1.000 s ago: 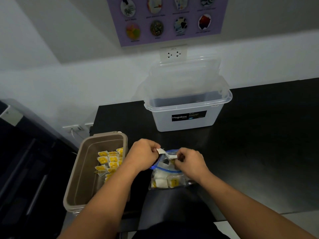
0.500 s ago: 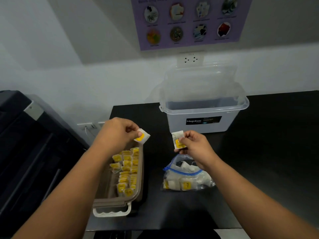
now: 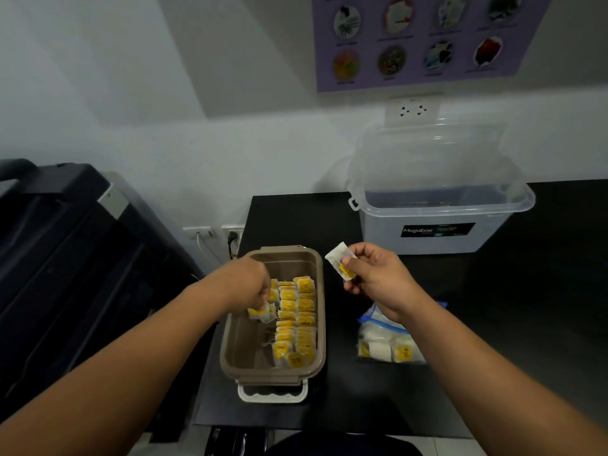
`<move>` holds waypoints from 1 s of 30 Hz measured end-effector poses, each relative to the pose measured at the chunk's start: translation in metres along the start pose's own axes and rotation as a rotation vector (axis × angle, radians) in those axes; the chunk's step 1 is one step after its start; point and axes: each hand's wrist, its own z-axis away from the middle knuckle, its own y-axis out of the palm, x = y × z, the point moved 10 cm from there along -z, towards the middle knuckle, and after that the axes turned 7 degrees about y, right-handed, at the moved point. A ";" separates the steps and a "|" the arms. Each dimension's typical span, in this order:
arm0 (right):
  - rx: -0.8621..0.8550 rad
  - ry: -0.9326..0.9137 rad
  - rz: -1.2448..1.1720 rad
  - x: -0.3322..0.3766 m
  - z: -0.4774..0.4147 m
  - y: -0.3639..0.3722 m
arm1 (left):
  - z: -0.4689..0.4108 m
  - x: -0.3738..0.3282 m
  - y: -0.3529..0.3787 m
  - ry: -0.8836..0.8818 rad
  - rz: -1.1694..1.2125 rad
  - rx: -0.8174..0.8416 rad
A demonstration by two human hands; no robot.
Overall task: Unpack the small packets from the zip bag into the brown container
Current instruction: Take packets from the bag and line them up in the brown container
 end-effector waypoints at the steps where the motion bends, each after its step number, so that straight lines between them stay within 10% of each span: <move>1: 0.000 -0.001 0.007 0.000 0.001 0.002 | -0.004 -0.003 0.007 0.016 -0.015 0.024; 21: -0.145 0.022 -0.021 -0.028 0.033 0.010 | -0.051 -0.017 0.047 0.107 -0.551 -0.007; 30: -0.089 0.044 0.058 -0.028 0.039 0.036 | -0.034 -0.021 0.016 0.164 -0.354 -0.146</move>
